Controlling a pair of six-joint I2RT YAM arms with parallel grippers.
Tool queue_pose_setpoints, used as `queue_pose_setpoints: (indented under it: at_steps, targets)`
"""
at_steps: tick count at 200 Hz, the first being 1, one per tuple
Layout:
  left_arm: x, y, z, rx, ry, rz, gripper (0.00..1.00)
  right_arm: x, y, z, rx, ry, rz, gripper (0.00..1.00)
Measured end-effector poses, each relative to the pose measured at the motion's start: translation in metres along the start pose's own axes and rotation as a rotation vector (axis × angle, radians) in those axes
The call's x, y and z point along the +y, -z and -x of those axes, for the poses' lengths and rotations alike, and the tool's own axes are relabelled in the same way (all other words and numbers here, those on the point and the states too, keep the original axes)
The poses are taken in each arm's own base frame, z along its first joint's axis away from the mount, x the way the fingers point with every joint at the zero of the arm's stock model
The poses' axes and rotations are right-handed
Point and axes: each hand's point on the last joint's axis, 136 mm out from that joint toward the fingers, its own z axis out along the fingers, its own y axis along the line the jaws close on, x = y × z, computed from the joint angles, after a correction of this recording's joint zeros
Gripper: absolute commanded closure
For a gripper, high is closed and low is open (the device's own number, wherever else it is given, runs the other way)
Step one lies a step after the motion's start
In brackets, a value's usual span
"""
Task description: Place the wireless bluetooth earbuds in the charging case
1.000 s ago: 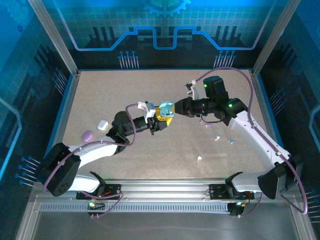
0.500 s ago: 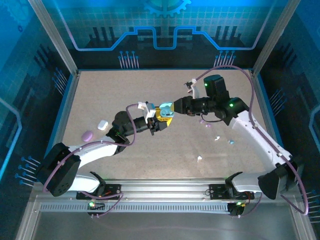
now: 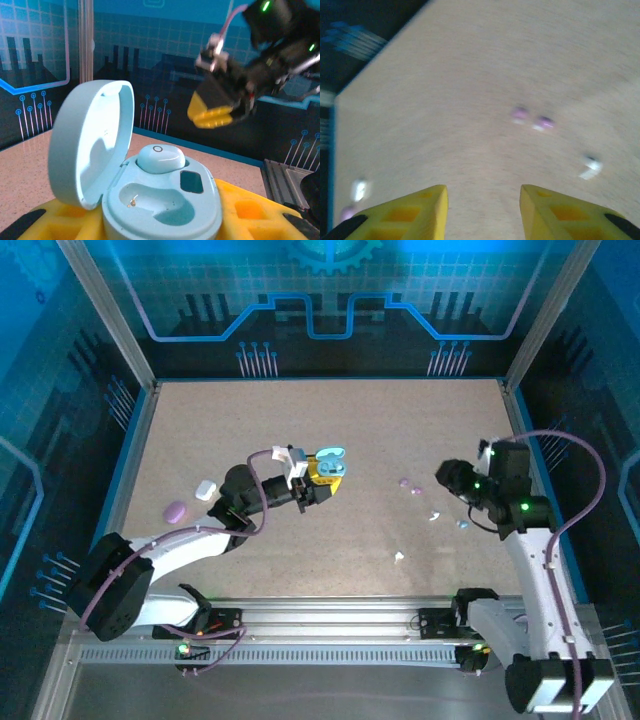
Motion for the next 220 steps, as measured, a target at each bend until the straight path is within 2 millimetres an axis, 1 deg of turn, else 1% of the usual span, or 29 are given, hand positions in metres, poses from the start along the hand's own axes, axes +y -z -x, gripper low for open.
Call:
queue_pose_setpoints:
  at_steps: [15, 32, 49, 69, 83, 109, 144, 186, 220]
  targets:
    - [-0.001, 0.002, 0.000, 0.000, 0.000, 0.000, 0.64, -0.047, -0.016, -0.014, 0.034, -0.118, -0.109, 0.55]
    - [-0.002, 0.003, -0.002, 0.004, 0.003, 0.001, 0.64, -0.089, -0.029, -0.030, 0.072, -0.248, -0.198, 0.55]
    - [-0.001, 0.004, -0.003, 0.007, 0.005, 0.006, 0.64, -0.118, -0.042, -0.046, 0.122, -0.352, -0.248, 0.55]
    - [0.000, 0.004, -0.004, 0.007, 0.005, 0.009, 0.64, -0.140, -0.055, -0.060, 0.179, -0.437, -0.280, 0.54]
    - [0.000, 0.004, -0.003, 0.006, 0.005, 0.009, 0.64, -0.147, -0.062, -0.062, 0.205, -0.464, -0.289, 0.53]
    - [0.000, 0.004, -0.003, 0.006, 0.005, 0.009, 0.64, -0.156, -0.073, -0.062, 0.229, -0.458, -0.308, 0.53]
    - [0.000, 0.004, -0.004, 0.007, 0.005, 0.009, 0.64, -0.169, -0.082, -0.060, 0.253, -0.429, -0.359, 0.54]
    - [0.000, 0.004, -0.004, 0.007, 0.005, 0.009, 0.64, -0.170, -0.088, -0.048, 0.245, -0.381, -0.356, 0.57]
    - [0.000, 0.004, -0.004, 0.006, 0.005, 0.009, 0.64, -0.172, -0.095, -0.048, 0.269, -0.372, -0.351, 0.57]
